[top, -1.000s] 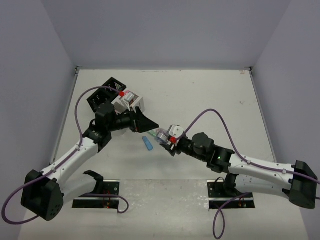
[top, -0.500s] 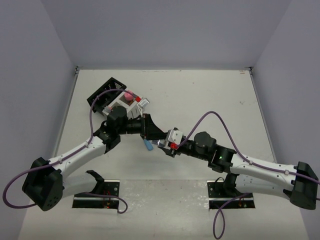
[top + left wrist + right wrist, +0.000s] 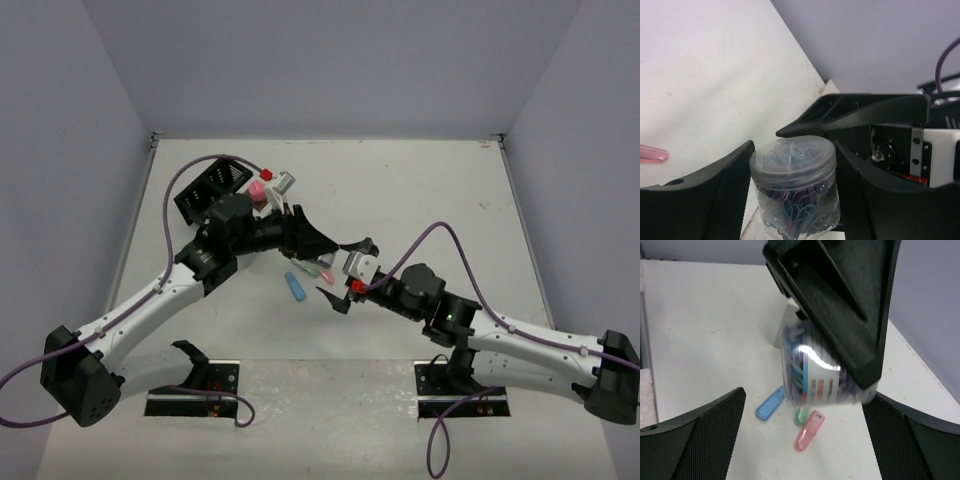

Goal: Sort the stationery into containers
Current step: Place the stationery in the storage box.

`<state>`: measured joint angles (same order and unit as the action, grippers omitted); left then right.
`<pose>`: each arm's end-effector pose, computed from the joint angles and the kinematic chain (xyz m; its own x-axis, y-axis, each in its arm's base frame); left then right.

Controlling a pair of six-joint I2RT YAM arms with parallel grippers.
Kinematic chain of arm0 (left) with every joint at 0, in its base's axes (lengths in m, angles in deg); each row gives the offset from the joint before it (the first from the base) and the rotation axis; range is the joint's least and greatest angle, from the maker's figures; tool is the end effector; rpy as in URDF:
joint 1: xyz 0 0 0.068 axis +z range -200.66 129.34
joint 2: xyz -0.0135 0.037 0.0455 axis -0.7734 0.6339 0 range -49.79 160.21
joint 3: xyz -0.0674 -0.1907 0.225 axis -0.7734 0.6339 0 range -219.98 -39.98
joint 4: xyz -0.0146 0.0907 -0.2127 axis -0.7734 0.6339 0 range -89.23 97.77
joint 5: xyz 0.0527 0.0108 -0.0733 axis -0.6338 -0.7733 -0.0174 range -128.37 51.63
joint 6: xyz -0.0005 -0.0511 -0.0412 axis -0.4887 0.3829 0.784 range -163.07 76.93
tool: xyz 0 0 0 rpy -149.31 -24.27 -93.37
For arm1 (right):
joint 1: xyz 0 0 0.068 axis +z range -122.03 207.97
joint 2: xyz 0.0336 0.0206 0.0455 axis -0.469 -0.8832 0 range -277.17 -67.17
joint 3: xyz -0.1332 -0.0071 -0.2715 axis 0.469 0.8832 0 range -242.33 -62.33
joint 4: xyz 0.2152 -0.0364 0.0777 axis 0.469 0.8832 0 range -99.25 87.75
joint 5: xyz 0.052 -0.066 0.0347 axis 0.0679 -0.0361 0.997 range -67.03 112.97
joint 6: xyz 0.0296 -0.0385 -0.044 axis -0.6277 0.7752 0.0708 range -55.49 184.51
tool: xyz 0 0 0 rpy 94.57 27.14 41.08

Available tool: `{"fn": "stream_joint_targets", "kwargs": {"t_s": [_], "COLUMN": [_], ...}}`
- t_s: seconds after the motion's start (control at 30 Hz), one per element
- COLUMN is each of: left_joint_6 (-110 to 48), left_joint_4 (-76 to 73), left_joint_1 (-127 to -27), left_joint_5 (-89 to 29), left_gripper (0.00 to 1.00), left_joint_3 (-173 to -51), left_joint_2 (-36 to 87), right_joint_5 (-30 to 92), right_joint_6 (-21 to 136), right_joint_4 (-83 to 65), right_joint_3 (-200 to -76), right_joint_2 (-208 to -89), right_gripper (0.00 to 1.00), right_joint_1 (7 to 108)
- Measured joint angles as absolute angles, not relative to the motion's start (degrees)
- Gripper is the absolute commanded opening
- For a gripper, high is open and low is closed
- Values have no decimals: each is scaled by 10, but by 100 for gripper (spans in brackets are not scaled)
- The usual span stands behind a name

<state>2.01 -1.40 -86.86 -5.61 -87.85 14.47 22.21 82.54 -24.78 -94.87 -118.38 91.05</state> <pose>0.1668 -0.1567 0.3475 -0.7914 -0.1588 -0.5904 0.5092 0.3632 -0.7802 0.0828 0.1618 0.3249 0.2505 -0.1902 -0.9492 -0.8497 0.4267 -0.3097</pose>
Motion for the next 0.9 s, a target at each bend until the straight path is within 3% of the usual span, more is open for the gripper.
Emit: {"fn": "stream_joint_targets", "kwargs": {"t_s": [0.07, 0.23, 0.43, 0.67, 0.9], "left_joint_6": [-6, -69, -128, -230, -264], "left_joint_4": [37, 101, -16, -196, -296], "left_joint_1": [-871, -852, -709, -623, -624], "left_joint_5": [-132, -479, -753, -780, -743], "left_gripper": [0, 0, 0, 0, 0], "left_joint_3": [-933, -1038, -1066, -1079, -1056], "left_joint_2": [136, 132, 232, 449, 478], "right_joint_5": [195, 129, 52, 41, 44], "right_joint_6": [821, 794, 756, 734, 729], "right_joint_4": [-251, -250, -252, -250, -240], "right_joint_3": [-944, -914, -909, -899, -899], "right_joint_2": [-1172, -1114, -1095, -1091, -1089], "right_gripper": [99, 99, 99, 99, 99], "right_joint_1": [909, 910, 902, 898, 898]}}
